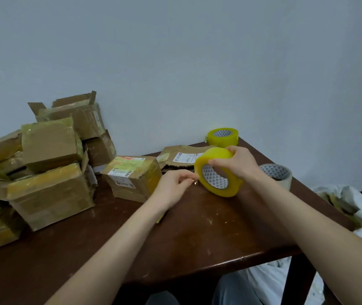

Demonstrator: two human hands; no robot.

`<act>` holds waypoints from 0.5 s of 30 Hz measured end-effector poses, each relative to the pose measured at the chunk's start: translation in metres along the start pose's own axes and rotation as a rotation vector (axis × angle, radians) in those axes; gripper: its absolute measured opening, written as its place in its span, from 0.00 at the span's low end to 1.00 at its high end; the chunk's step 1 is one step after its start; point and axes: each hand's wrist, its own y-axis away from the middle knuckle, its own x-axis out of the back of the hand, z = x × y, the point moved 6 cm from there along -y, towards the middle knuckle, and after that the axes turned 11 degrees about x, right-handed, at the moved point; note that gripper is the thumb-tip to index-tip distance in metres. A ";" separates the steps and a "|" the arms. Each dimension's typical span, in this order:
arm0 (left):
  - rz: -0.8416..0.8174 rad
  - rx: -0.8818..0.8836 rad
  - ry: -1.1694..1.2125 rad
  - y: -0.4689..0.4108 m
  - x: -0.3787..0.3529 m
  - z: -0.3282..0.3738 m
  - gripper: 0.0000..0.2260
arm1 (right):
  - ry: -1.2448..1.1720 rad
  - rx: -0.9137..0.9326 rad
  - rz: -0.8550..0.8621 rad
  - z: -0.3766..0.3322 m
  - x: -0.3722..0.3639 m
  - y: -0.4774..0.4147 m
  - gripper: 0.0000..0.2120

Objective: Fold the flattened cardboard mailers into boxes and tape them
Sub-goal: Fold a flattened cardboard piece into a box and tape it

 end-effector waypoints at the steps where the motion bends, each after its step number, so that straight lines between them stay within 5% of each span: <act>1: 0.003 -0.017 -0.038 0.001 -0.006 -0.001 0.10 | 0.012 -0.014 0.013 0.003 0.002 -0.001 0.37; 4: -0.018 -0.006 0.054 0.004 -0.020 -0.005 0.08 | 0.016 -0.034 0.041 0.011 0.007 -0.004 0.40; 10: -0.067 0.255 0.738 0.003 -0.021 -0.012 0.09 | 0.115 0.158 -0.086 -0.004 0.011 -0.015 0.36; 15: -0.082 0.249 0.810 -0.002 -0.016 -0.002 0.08 | 0.318 0.307 -0.031 -0.021 0.015 -0.015 0.30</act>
